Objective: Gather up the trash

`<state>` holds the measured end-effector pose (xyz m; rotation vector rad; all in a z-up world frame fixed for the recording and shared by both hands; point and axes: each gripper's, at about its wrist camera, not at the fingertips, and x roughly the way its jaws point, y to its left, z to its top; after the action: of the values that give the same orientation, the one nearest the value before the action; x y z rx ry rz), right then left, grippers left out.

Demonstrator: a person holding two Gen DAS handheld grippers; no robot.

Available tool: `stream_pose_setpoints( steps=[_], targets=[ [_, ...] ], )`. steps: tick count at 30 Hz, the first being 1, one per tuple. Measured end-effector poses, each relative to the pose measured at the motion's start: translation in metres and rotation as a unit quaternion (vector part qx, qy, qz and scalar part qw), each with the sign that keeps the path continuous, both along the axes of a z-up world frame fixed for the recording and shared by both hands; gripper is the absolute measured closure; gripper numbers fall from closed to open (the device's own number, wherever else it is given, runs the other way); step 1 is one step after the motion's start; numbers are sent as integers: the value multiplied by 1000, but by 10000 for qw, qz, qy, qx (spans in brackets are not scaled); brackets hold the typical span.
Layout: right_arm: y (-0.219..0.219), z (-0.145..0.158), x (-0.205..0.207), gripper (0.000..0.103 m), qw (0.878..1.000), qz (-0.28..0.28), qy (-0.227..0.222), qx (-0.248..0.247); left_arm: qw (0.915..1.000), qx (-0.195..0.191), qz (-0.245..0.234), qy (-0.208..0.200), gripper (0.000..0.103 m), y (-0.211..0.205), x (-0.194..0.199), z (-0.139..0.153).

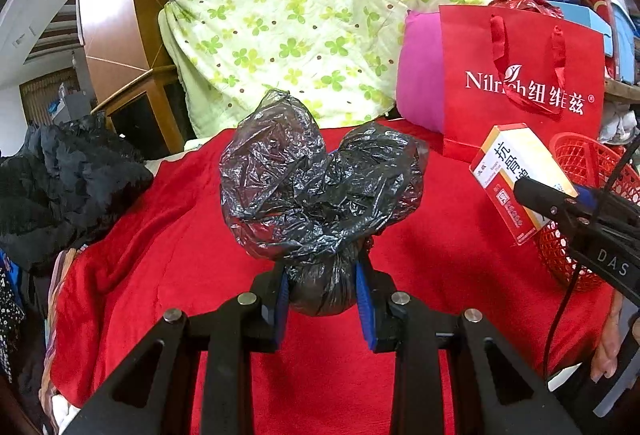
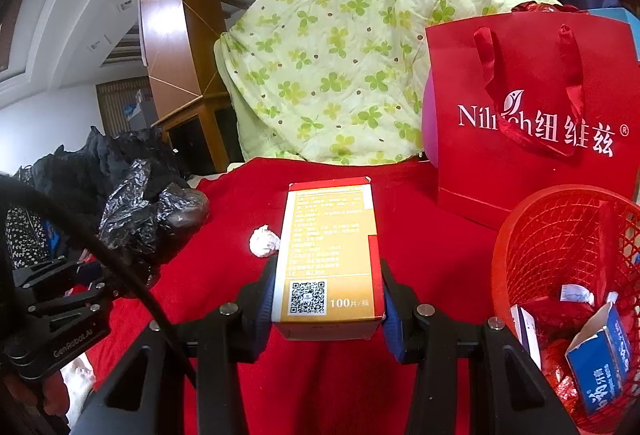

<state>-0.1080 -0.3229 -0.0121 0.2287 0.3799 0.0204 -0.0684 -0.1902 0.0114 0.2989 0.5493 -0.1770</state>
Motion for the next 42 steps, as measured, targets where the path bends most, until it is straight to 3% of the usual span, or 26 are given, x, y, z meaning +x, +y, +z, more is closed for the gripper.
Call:
stream_pose_setpoints(
  steps=[42],
  targets=[
    [-13,13,-18,55,9990,-213,-353,196,9983,128,-534,-191,71,-7,-6,13]
  ],
)
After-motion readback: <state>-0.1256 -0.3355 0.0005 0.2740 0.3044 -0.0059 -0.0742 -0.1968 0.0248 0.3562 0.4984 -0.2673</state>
